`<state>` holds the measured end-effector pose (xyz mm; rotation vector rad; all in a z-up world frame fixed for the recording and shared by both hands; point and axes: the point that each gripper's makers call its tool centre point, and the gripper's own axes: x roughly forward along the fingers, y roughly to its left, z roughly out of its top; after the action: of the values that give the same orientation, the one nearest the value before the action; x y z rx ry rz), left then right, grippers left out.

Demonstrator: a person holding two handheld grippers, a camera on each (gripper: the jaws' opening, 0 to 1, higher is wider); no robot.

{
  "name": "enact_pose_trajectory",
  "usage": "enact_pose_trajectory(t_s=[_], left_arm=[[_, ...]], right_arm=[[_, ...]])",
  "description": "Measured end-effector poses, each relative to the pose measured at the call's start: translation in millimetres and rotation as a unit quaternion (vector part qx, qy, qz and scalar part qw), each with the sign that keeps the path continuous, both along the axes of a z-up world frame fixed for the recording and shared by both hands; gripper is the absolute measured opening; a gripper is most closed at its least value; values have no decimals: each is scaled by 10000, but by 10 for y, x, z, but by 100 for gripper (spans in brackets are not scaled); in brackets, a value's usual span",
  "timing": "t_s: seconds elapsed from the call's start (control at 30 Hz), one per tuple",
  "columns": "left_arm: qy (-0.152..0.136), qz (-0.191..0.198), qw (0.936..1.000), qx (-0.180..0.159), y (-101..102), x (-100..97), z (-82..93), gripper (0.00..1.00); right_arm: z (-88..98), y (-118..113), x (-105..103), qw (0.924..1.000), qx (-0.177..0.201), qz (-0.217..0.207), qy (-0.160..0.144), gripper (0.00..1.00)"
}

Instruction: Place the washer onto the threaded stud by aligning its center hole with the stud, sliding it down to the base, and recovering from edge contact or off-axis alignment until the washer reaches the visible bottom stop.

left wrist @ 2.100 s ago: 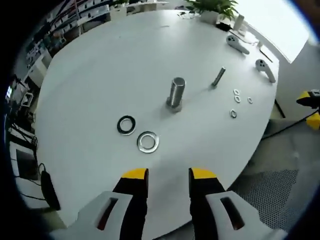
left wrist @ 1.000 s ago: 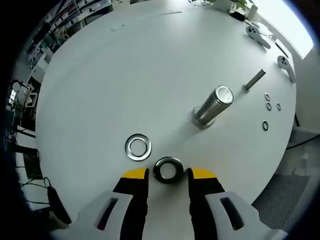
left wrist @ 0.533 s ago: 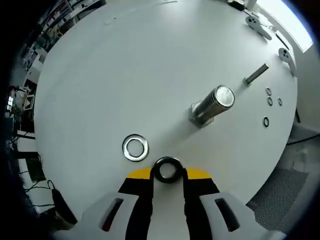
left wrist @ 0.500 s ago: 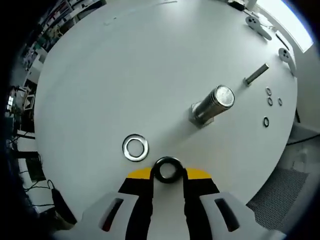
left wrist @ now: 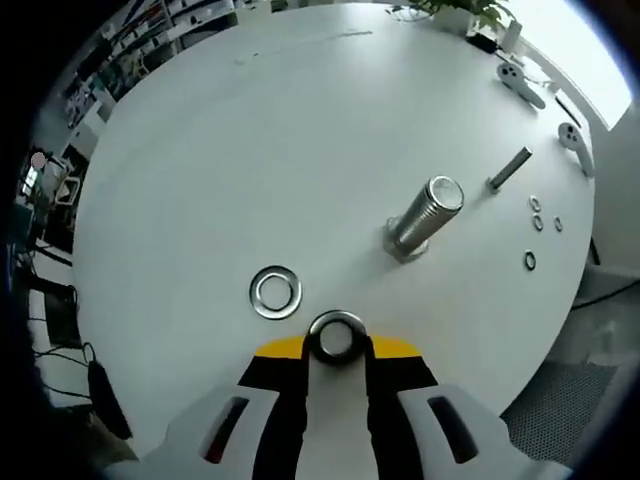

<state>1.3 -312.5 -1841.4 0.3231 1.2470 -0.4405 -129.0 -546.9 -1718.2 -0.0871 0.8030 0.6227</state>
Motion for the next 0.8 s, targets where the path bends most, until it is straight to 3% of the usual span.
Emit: enact_pose_trajectory(t_s=[0.1,0.2,0.37,0.47,0.8], left_arm=[[11,1,10000,-31,-19,-84,12,19],[-52,-231,9997,82,-17,-135,17,19],[-269,-401,9988,-13,-47,-48,160,19],[-394,-526,9975,-239,-114,84,223,19],[-862,-1084,9887,-566,-378,306,691,19]], right_arm=[[-2,1,-1,10000,-4,8,6,32],[1,-2,2,10000,2,-8,-4,32],[3,1,6,10000,3,1,-11,32],[3,4,5,10000,0,14,-8,32],[1,12,1,10000,-14,58,-8,32]])
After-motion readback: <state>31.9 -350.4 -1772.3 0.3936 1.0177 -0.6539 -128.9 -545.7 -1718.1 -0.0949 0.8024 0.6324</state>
